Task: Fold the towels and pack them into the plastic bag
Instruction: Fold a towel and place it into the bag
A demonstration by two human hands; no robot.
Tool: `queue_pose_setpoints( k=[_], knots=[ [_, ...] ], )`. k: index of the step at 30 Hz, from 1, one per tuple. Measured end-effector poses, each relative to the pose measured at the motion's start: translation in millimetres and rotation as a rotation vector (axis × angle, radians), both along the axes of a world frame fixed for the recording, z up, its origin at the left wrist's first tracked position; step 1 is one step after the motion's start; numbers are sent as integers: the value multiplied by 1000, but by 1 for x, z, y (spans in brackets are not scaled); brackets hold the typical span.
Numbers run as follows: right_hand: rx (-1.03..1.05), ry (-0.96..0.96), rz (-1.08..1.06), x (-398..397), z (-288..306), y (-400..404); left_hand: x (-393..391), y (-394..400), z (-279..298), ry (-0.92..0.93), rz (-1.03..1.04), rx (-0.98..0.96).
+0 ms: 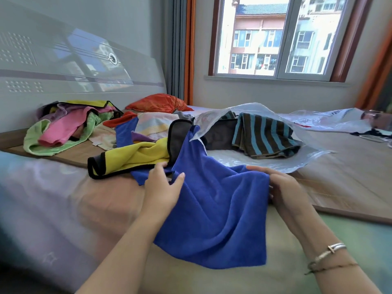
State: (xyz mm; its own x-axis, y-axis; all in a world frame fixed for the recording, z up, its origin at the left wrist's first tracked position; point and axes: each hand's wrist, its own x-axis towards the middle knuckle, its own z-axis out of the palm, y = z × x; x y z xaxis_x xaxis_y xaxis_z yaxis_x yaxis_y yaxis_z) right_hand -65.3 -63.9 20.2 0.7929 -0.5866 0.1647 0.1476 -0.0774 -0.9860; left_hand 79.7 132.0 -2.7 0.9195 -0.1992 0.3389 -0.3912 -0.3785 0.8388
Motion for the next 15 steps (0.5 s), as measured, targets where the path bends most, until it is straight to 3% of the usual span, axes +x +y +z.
queue_pose_setpoints(
  k=[2,4,11,15],
  knots=[
    [167,-38,29,-3,2,-3,2,-2,-1,165,-44,-114],
    [258,-75,53,-6,2,-8,0,-5,0,212,-76,-163],
    [338,-35,-49,-8,-2,-19,-8,9,17,474,-303,-321],
    [65,208,-167,-10,-5,-29,-7,16,25,625,-294,-212]
  ],
)
